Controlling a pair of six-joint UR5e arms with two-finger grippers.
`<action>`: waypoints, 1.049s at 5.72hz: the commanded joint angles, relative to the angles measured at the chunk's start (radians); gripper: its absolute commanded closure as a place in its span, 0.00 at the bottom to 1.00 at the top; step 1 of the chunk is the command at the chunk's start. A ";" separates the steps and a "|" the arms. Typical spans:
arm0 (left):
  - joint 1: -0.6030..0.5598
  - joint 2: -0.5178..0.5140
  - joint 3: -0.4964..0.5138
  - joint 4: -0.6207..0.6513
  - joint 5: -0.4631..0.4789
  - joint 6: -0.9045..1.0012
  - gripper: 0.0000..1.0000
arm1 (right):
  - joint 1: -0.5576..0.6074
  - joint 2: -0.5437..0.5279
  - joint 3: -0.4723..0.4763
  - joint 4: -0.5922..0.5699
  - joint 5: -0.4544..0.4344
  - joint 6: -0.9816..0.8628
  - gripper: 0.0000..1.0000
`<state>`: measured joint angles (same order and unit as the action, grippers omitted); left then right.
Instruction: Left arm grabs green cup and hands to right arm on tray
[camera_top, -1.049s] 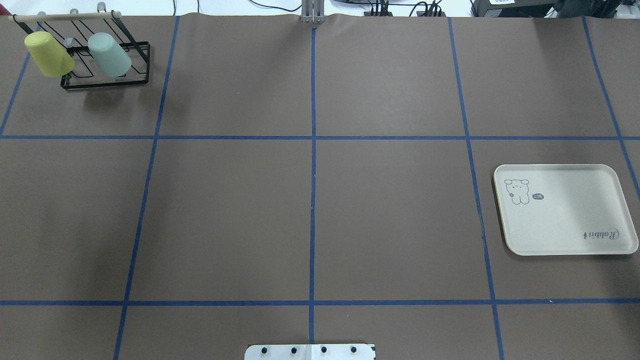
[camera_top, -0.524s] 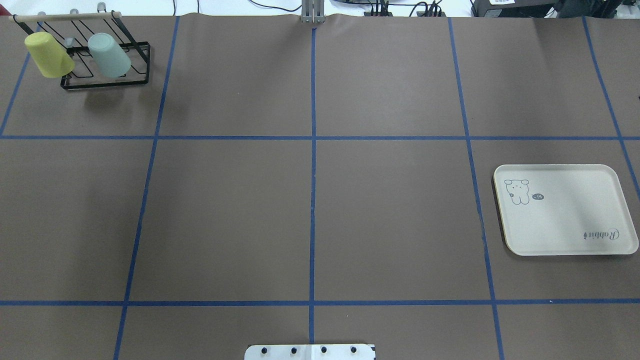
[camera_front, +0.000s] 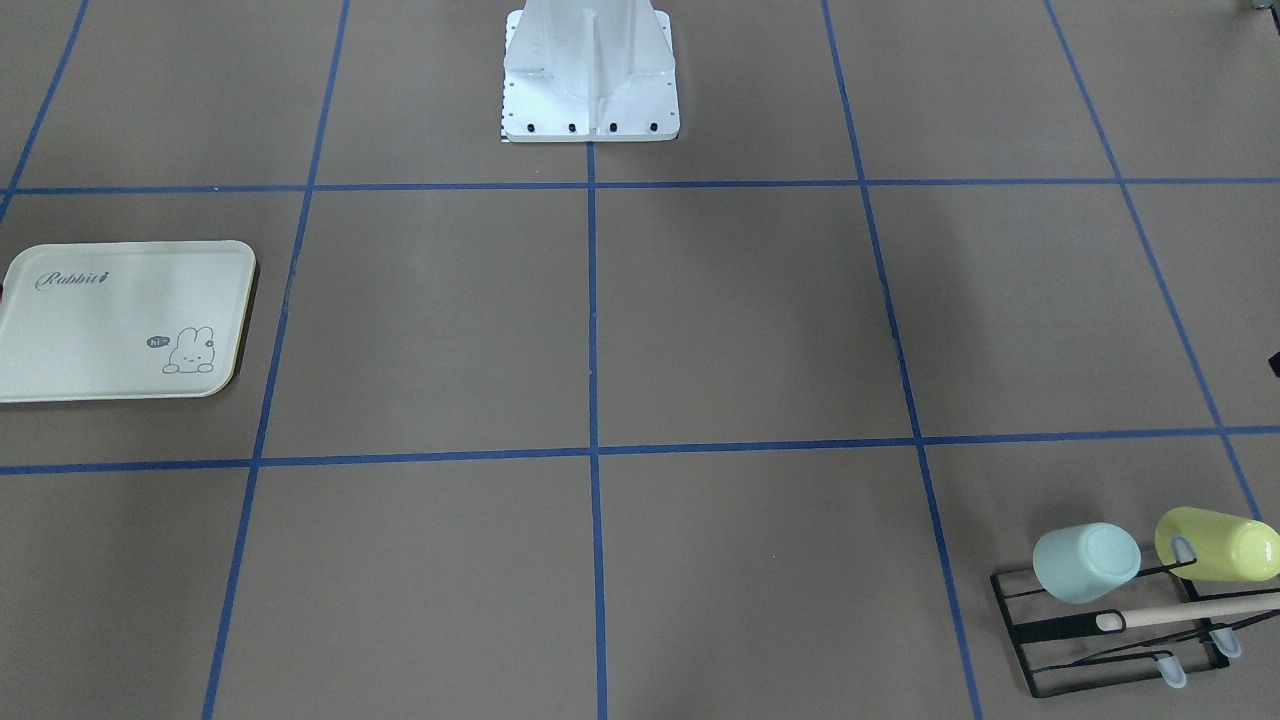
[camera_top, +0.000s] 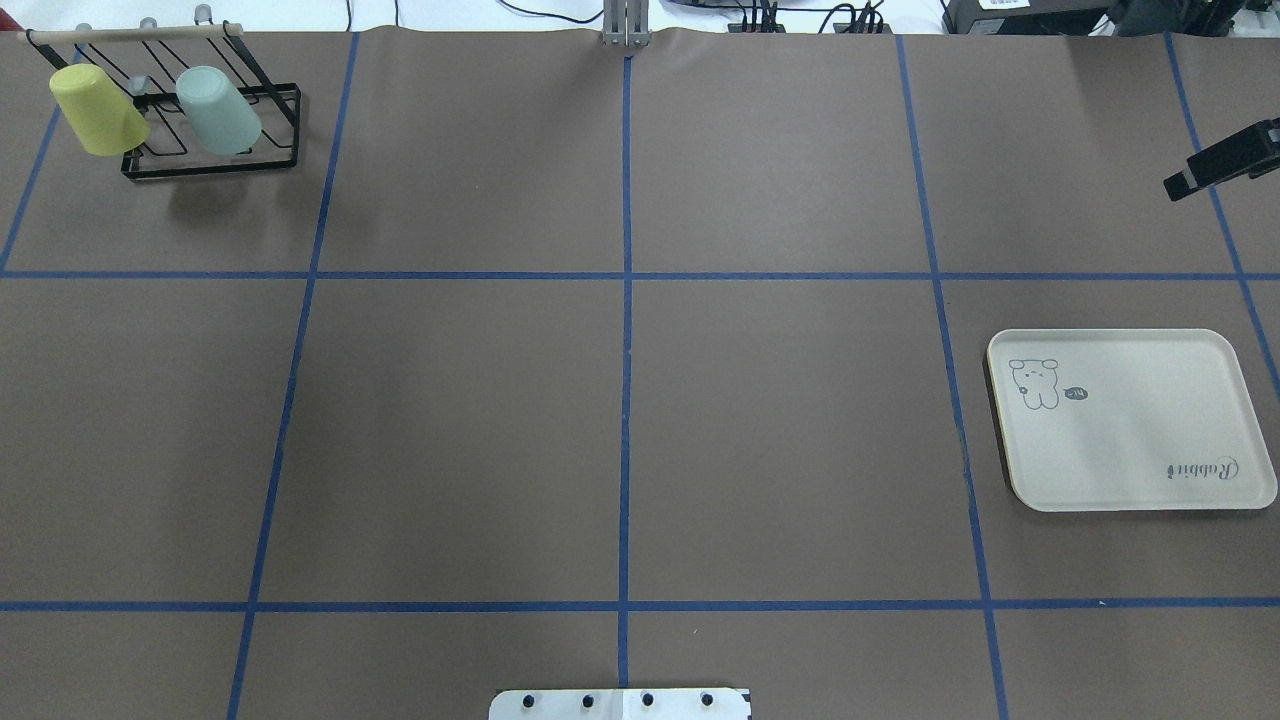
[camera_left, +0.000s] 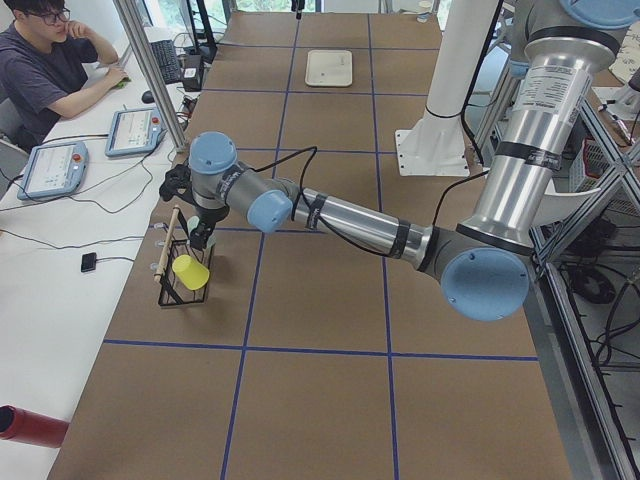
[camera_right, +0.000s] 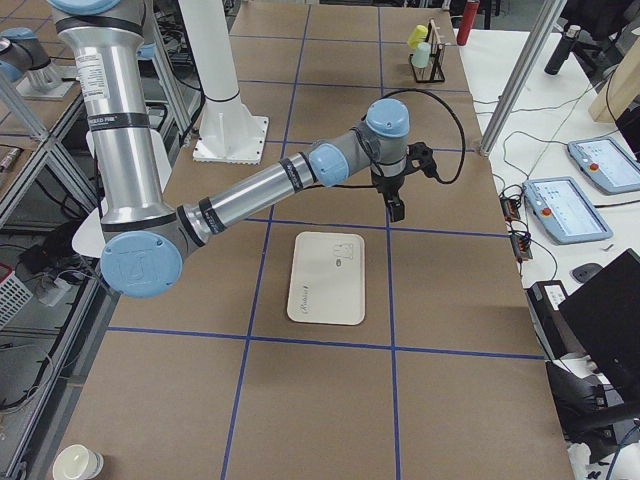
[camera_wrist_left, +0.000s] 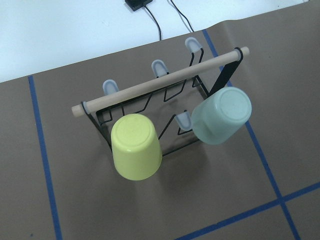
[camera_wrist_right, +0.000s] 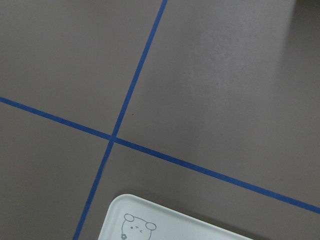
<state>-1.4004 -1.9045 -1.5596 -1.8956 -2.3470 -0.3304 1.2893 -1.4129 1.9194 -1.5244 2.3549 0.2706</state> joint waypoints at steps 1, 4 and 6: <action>0.157 -0.129 0.095 0.004 0.186 -0.169 0.00 | -0.057 0.028 -0.002 0.010 -0.017 0.061 0.01; 0.193 -0.284 0.312 -0.007 0.215 -0.199 0.00 | -0.077 0.029 -0.003 0.010 -0.019 0.064 0.01; 0.256 -0.309 0.345 -0.007 0.332 -0.226 0.01 | -0.082 0.029 -0.005 0.010 -0.020 0.064 0.01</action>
<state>-1.1718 -2.2013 -1.2315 -1.9022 -2.0667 -0.5475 1.2101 -1.3837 1.9150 -1.5140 2.3351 0.3343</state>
